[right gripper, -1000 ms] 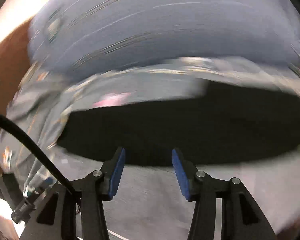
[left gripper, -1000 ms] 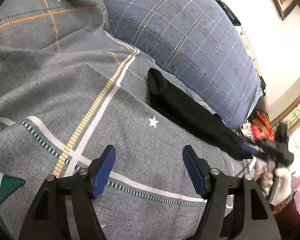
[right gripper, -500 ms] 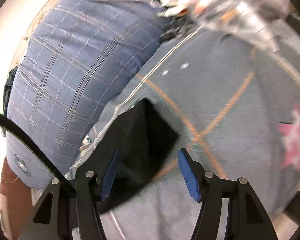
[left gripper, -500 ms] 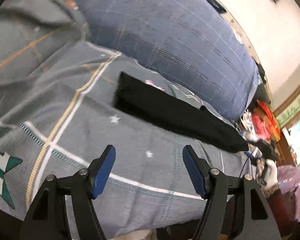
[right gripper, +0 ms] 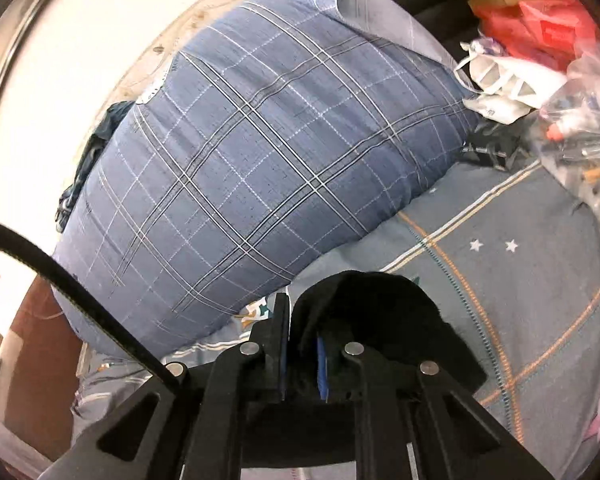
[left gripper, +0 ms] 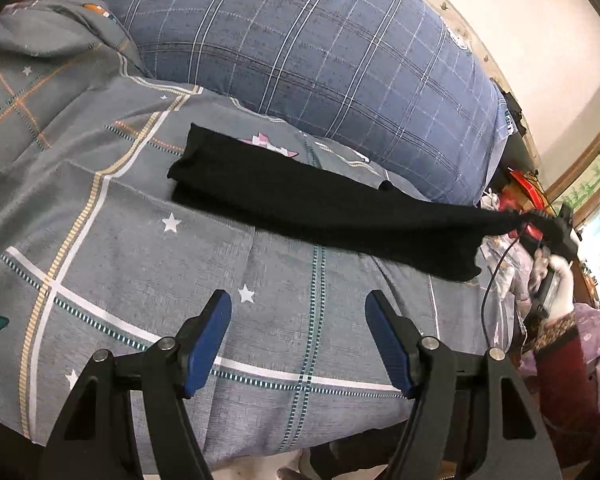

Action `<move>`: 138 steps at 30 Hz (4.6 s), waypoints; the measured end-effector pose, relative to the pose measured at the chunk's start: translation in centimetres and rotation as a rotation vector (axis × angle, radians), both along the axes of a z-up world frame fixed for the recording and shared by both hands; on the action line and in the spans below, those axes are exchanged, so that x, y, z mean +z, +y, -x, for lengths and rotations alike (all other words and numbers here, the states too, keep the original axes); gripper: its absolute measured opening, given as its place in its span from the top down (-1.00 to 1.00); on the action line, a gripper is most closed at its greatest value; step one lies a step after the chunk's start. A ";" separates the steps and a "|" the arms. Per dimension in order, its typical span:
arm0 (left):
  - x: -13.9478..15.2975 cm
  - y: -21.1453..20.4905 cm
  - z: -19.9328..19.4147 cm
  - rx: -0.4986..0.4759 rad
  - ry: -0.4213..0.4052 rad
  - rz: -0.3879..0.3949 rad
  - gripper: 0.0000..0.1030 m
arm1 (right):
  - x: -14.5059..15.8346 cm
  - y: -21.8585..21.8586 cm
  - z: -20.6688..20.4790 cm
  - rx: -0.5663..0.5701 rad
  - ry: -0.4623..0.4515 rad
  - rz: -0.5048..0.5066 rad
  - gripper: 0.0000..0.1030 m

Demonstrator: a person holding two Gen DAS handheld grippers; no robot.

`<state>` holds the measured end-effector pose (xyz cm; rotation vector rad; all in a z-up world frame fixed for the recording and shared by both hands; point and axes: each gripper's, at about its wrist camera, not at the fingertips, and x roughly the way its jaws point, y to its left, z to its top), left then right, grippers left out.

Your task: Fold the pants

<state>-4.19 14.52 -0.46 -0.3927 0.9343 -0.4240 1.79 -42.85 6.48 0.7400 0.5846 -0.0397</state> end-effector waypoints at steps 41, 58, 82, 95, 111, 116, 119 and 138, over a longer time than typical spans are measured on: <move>-3.1 5.4 -3.1 0.144 0.096 0.049 0.32 | -2.2 14.2 0.0 0.327 0.147 0.167 0.13; -5.3 12.4 -2.1 0.243 0.079 0.168 0.31 | -6.0 54.2 -15.9 0.852 0.452 0.637 -0.14; -2.8 7.9 -9.1 0.121 0.010 0.107 0.20 | -7.1 53.7 -17.2 0.888 0.453 0.632 0.79; -2.3 -2.1 -13.5 -0.046 0.046 0.105 0.91 | -4.1 46.4 -16.3 0.825 0.344 0.441 0.80; -2.8 -15.4 -11.6 -0.250 0.093 -0.051 0.90 | -9.9 26.6 -11.5 0.523 0.330 0.067 0.80; -0.6 -14.2 -9.3 -0.273 0.066 -0.039 0.90 | -9.4 24.8 -10.2 0.502 0.249 -0.014 0.80; 0.5 -12.7 -8.3 -0.261 0.051 -0.028 0.71 | -8.7 24.1 -9.8 0.495 0.210 -0.036 0.80; 1.3 -11.5 -11.2 -0.162 0.042 -0.038 0.30 | -6.2 16.0 -5.2 0.338 0.059 -0.159 0.30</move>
